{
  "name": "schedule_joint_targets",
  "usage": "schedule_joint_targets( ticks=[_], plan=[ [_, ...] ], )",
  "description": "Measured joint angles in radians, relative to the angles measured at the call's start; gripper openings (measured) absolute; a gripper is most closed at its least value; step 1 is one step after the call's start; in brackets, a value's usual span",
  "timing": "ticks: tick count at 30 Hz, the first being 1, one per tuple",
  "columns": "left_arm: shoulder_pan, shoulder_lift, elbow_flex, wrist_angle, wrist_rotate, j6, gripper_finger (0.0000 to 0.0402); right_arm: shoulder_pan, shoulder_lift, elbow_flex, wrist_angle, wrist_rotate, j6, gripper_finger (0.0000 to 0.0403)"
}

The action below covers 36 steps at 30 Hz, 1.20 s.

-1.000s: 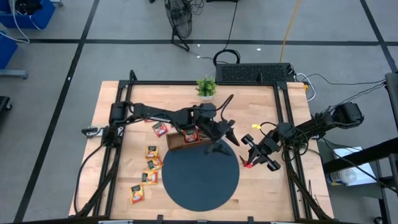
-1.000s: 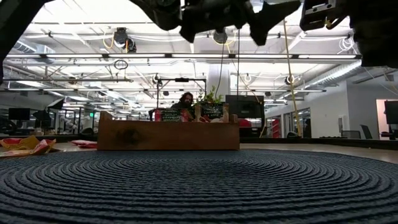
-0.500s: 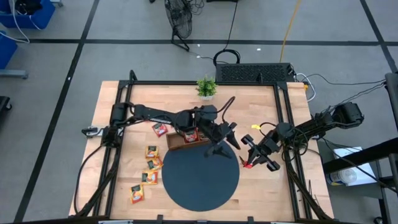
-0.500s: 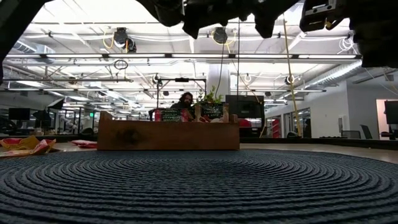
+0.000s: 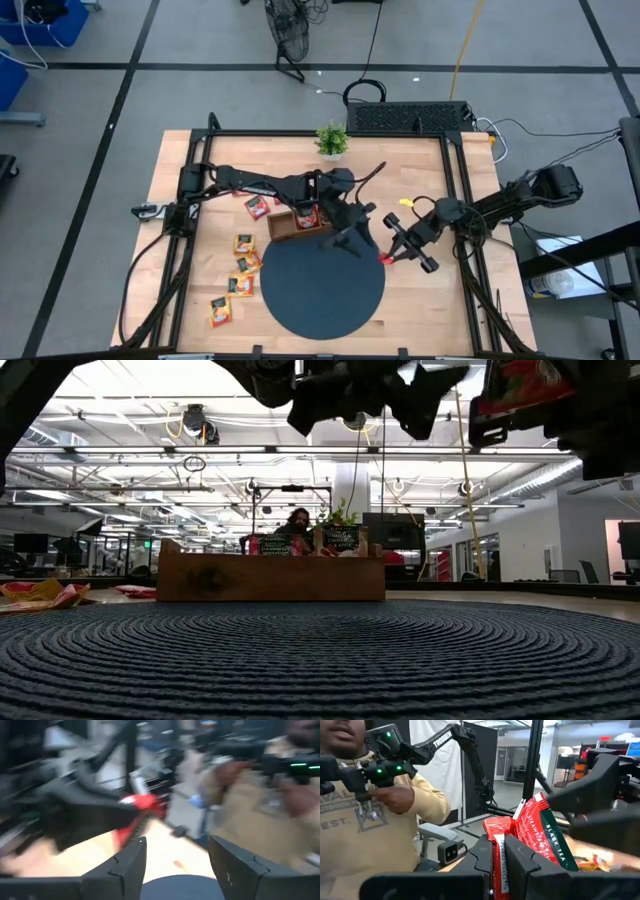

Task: Pick & Place Tea
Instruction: Put the red tea bag into the middle slot of the wooden organizer

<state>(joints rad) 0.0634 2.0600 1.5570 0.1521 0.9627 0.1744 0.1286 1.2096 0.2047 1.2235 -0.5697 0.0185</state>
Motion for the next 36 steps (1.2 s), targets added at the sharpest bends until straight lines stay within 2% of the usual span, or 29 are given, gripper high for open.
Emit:
schedule_joint_targets(
  ticks=[4,9,13,18,27,31,36],
  plan=[
    [0.013,0.0,0.0,-0.068,-0.195,-0.006,0.0202,-0.023,0.018,0.0,-0.003,0.002,0.015,0.0015],
    [0.033,0.0,0.0,-0.178,-0.35,0.1,0.0198,-0.054,0.052,0.0,-0.006,0.023,0.015,0.0014],
    [0.012,0.0,-0.001,-0.17,-0.324,0.12,0.0198,-0.092,0.095,0.0,-0.001,0.094,0.011,0.0014],
    [0.003,-0.001,-0.001,-0.187,-0.387,0.131,0.0198,-0.103,0.119,0.0,0.03,0.094,0.017,0.0014],
    [0.006,-0.001,-0.001,-0.186,-0.388,0.177,0.0194,-0.104,0.119,0.0,0.037,0.095,0.015,0.0015],
    [0.006,-0.001,-0.001,-0.186,-0.388,0.197,0.016,-0.104,0.119,0.0,0.037,0.094,0.01,0.0015],
    [0.008,-0.001,-0.002,-0.187,-0.388,0.227,0.0071,-0.103,0.119,0.0,0.038,0.093,0.005,0.0015]
  ],
)
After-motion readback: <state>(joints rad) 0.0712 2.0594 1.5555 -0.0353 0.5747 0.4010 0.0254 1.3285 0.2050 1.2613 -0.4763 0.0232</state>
